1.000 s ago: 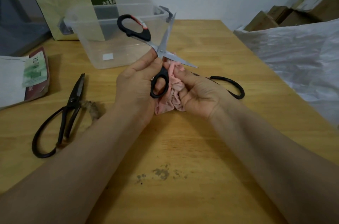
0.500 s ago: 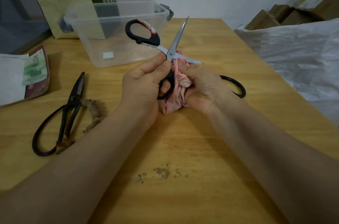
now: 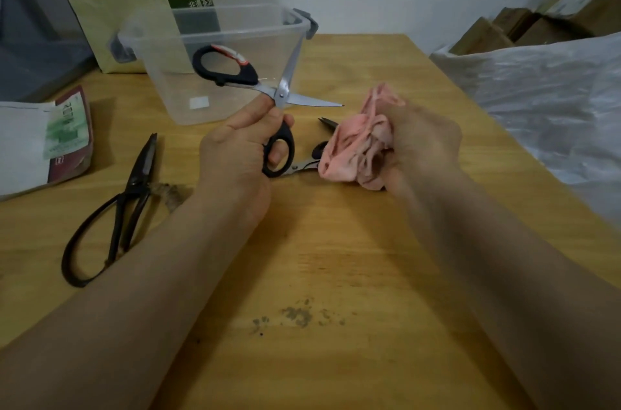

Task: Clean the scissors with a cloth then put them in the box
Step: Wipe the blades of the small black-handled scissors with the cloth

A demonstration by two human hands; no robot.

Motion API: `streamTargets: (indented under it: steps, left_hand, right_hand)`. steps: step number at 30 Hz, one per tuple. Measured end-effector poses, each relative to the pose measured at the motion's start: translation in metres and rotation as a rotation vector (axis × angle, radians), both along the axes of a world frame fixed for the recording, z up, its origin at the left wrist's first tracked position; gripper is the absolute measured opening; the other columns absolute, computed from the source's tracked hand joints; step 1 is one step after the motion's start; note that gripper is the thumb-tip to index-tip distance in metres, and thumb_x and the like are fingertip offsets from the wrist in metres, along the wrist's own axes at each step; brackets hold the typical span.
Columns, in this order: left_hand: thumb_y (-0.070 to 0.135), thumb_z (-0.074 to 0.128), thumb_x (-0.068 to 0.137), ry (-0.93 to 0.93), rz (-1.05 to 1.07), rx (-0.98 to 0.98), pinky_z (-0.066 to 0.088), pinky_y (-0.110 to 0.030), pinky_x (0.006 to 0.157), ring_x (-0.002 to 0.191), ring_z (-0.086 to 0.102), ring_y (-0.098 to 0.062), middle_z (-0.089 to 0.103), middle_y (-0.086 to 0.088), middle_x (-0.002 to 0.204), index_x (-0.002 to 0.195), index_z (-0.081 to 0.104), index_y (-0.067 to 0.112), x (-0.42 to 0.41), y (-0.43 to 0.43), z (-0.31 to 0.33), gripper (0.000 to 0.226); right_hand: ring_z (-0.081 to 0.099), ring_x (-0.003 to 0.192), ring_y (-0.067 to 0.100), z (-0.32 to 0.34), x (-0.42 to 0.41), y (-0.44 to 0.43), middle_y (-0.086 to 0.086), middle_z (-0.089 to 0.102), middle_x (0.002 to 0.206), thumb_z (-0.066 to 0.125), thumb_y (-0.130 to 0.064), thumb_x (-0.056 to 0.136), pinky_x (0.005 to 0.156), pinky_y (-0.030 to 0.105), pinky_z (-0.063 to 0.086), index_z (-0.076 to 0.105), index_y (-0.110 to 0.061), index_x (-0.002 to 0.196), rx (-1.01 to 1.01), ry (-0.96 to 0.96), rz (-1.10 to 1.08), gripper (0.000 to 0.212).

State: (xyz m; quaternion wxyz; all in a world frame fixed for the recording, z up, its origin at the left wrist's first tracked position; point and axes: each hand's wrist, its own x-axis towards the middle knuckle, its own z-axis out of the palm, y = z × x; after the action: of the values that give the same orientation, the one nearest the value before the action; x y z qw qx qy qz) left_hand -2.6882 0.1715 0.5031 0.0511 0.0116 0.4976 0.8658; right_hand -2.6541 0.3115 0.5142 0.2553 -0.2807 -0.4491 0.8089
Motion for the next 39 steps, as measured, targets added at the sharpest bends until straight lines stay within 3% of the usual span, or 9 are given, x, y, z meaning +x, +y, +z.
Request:
streamTargets:
  steps: [4,9,15,19,23,25,27,35,39]
  left_hand:
    - [-0.001,0.057,0.089,-0.017,-0.066,-0.068,0.035,-0.016,0.043,0.057,0.045,-0.013,0.067,-0.004,0.063,0.104,0.064,0.006,0.004,0.003,0.000,0.018]
    - [0.004,0.056,0.090,0.014,-0.122,-0.164,0.039,-0.016,0.049,0.067,0.062,-0.007,0.071,-0.005,0.086,0.111,0.064,0.005,0.006,0.003,-0.001,0.022]
    - [0.006,0.057,0.090,0.024,-0.148,-0.205,0.049,-0.018,0.062,0.082,0.067,-0.008,0.074,-0.002,0.090,0.099,0.067,0.013,0.008,0.001,-0.001,0.015]
    - [0.005,0.058,0.090,0.058,-0.116,-0.261,0.048,-0.019,0.059,0.080,0.069,-0.008,0.075,0.000,0.086,0.111,0.063,0.011,0.009,0.001,-0.001,0.022]
    - [0.004,0.058,0.089,0.070,-0.126,-0.279,0.050,-0.018,0.060,0.079,0.070,-0.006,0.075,0.000,0.086,0.101,0.066,0.015,0.011,0.002,0.000,0.018]
    - [0.002,0.057,0.089,0.067,-0.141,-0.259,0.052,-0.019,0.063,0.081,0.071,-0.008,0.075,-0.002,0.088,0.095,0.066,0.017,0.013,0.003,0.001,0.018]
    - [0.000,0.056,0.089,0.069,-0.161,-0.245,0.052,-0.018,0.063,0.080,0.071,-0.009,0.074,-0.005,0.089,0.092,0.065,0.017,0.013,0.003,0.001,0.019]
    - [-0.004,0.053,0.090,0.146,-0.194,-0.270,0.048,-0.014,0.057,0.074,0.067,-0.010,0.072,-0.009,0.088,0.104,0.065,0.009,0.010,0.004,-0.003,0.023]
    - [-0.003,0.053,0.089,0.156,-0.190,-0.260,0.049,-0.015,0.060,0.073,0.068,-0.007,0.073,-0.004,0.088,0.104,0.066,0.011,0.011,0.005,-0.004,0.024]
  right_hand:
    - [0.069,0.086,0.012,0.004,-0.001,0.007,-0.003,0.072,0.085,0.068,-0.001,0.082,0.084,0.038,0.057,0.070,-0.022,0.086,0.360,0.149,-0.134,0.021]
    - [0.056,0.099,0.000,0.005,0.003,0.018,0.000,0.064,0.106,0.062,0.002,0.082,0.087,0.012,0.046,0.067,-0.034,0.087,0.964,0.221,-0.282,0.037]
    - [0.053,0.098,0.001,0.006,0.003,0.032,-0.002,0.055,0.104,0.050,0.009,0.078,0.088,0.017,0.048,0.068,-0.028,0.100,1.200,0.284,-0.382,0.046]
    - [0.065,0.093,0.010,0.018,0.007,0.060,-0.013,0.069,0.089,0.053,0.005,0.077,0.084,0.029,0.052,0.073,-0.024,0.095,1.095,0.270,-0.539,0.039]
    - [0.061,0.065,-0.009,0.026,0.015,0.056,-0.030,0.064,0.066,0.051,0.010,0.084,0.060,0.009,0.048,0.067,-0.009,0.095,0.939,0.242,-0.339,0.027]
    - [0.062,0.062,-0.009,0.020,0.014,0.042,-0.023,0.065,0.066,0.053,0.009,0.087,0.053,0.008,0.047,0.065,-0.010,0.095,0.981,0.138,-0.045,0.024]
    - [0.067,0.078,0.001,0.012,0.010,0.033,-0.015,0.066,0.081,0.057,0.009,0.086,0.065,0.013,0.053,0.067,-0.012,0.093,1.005,0.078,0.157,0.025]
    - [0.068,0.088,0.039,0.004,0.007,0.014,0.021,0.071,0.092,0.072,0.003,0.077,0.078,0.049,0.057,0.067,0.000,0.100,0.782,0.100,0.552,0.024]
    - [0.070,0.066,0.021,0.008,0.010,0.012,0.018,0.071,0.080,0.071,-0.007,0.081,0.053,0.023,0.053,0.063,0.010,0.101,0.652,0.151,0.621,0.027]
